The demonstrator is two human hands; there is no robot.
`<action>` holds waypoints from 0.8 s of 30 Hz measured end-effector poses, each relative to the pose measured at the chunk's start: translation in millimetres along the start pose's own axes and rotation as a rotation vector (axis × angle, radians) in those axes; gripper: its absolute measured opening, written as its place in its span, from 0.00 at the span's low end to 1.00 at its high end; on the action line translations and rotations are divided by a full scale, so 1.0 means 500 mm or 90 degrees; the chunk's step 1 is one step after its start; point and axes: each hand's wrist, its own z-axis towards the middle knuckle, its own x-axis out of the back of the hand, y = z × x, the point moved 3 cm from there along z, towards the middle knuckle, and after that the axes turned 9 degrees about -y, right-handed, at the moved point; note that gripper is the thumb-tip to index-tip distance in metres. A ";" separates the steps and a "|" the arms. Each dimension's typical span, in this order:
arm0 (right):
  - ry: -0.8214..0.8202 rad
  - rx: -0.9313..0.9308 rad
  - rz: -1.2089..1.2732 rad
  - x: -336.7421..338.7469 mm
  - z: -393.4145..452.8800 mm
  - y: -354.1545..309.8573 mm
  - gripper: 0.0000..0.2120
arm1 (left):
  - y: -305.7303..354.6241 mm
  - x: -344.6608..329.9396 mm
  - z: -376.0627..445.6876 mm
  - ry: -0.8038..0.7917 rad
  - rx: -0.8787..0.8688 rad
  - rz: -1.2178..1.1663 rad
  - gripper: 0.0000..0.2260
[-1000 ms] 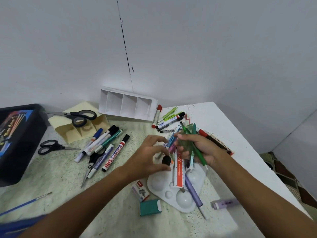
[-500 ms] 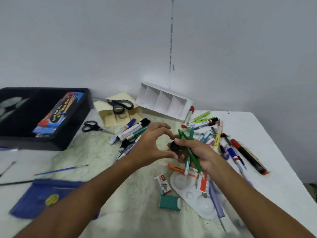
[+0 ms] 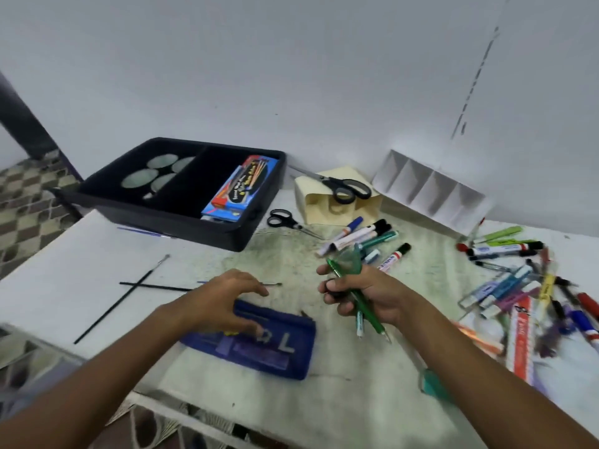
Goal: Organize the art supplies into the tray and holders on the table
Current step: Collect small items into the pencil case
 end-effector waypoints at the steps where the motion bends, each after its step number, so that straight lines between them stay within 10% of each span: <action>1: 0.012 -0.007 -0.037 -0.016 0.015 0.006 0.14 | -0.024 -0.003 -0.016 -0.036 0.008 0.032 0.35; 7: 0.071 -0.076 -0.166 -0.087 0.083 0.036 0.10 | -0.103 -0.015 -0.060 -0.023 -0.034 0.127 0.48; 24: -0.072 -0.100 -0.152 -0.157 0.073 0.009 0.11 | -0.107 -0.001 -0.069 0.133 -0.104 -0.263 0.21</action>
